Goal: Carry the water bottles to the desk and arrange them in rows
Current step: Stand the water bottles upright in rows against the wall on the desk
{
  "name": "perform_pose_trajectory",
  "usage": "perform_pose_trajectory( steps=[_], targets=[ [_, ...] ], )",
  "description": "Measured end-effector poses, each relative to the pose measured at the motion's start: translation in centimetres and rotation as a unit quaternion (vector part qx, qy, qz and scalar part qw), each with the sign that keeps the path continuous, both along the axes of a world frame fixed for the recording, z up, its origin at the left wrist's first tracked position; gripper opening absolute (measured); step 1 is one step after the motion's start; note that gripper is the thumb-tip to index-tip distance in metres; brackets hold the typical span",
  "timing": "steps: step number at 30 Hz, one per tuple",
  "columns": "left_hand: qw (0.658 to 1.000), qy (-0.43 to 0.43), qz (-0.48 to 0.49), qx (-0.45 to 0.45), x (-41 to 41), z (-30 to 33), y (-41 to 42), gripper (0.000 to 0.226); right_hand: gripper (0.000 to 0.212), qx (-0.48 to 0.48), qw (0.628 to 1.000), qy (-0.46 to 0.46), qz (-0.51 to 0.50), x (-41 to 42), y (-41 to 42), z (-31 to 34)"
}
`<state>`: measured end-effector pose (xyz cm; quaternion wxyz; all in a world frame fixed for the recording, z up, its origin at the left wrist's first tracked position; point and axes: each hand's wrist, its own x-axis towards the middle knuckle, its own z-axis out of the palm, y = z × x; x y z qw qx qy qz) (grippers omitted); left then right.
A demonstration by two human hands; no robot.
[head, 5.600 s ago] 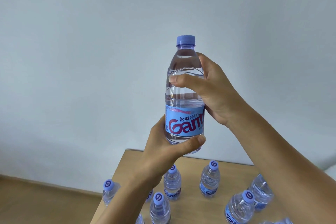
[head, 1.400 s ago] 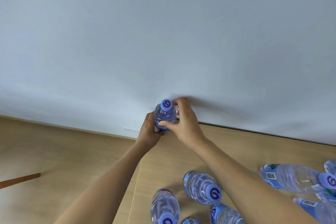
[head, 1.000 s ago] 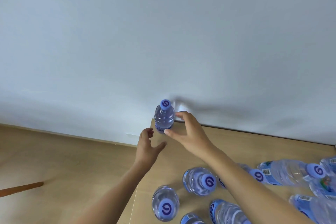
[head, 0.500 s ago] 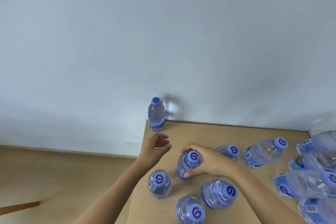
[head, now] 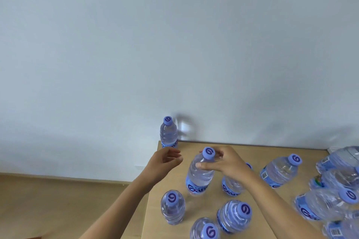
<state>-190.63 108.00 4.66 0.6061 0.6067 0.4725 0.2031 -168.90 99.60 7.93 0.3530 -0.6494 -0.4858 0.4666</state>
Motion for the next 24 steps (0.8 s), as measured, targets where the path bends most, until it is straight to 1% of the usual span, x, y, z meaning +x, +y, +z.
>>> perform_pose_trajectory(
  steps=[2, 4, 6, 8, 10, 12, 14, 15, 17, 19, 22, 24],
  targets=[
    [1.000, -0.016, -0.014, 0.007, 0.1, 1.4, 0.2, 0.023, 0.027, 0.029, 0.999, 0.016, 0.014, 0.1, 0.8, 2.4],
    [0.998, -0.046, -0.037, 0.015, 0.3, 2.8, 0.4, 0.038, 0.022, 0.063, 0.998, 0.010, 0.008, 0.1, 1.8, 4.9],
    [0.995, -0.071, -0.065, 0.023, 0.6, 4.2, 0.7, 0.052, 0.025, 0.096, 0.995, 0.009, -0.002, 0.2, 2.9, 7.2],
    [0.991, -0.081, -0.097, 0.040, 0.9, 5.4, 1.0, 0.060, 0.031, 0.122, 0.992, 0.022, -0.011, 0.2, 3.9, 9.6],
    [0.989, -0.090, -0.104, 0.055, 1.2, 6.8, 1.5, 0.066, 0.036, 0.148, 0.988, 0.034, -0.011, 0.2, 4.7, 12.0],
    [0.987, -0.107, -0.102, 0.065, 1.4, 8.4, 1.9, 0.066, 0.033, 0.173, 0.983, 0.055, -0.008, 0.1, 5.6, 14.2],
    [0.981, -0.135, -0.113, 0.085, 1.8, 9.8, 2.3, 0.063, 0.024, 0.190, 0.979, 0.079, -0.007, -0.2, 6.3, 16.1],
    [0.977, -0.151, -0.121, 0.088, 2.0, 10.5, 2.5, 0.062, 0.024, 0.194, 0.977, 0.088, -0.010, -0.5, 6.7, 16.9],
    [0.971, -0.177, -0.134, 0.082, 2.6, 11.5, 2.5, 0.058, 0.033, 0.196, 0.974, 0.113, -0.022, -0.9, 7.3, 17.9],
    [0.970, -0.195, -0.132, 0.068, 3.3, 12.2, 2.2, 0.054, 0.034, 0.201, 0.969, 0.144, -0.023, -1.4, 7.8, 18.2],
    [0.970, -0.217, -0.091, 0.056, 4.1, 12.3, 1.4, 0.044, 0.030, 0.196, 0.962, 0.183, -0.057, -2.0, 8.3, 17.7],
    [0.975, -0.211, -0.046, 0.056, 4.4, 12.3, 1.0, 0.045, 0.033, 0.183, 0.958, 0.203, -0.084, -2.1, 8.5, 17.2]
  ],
)
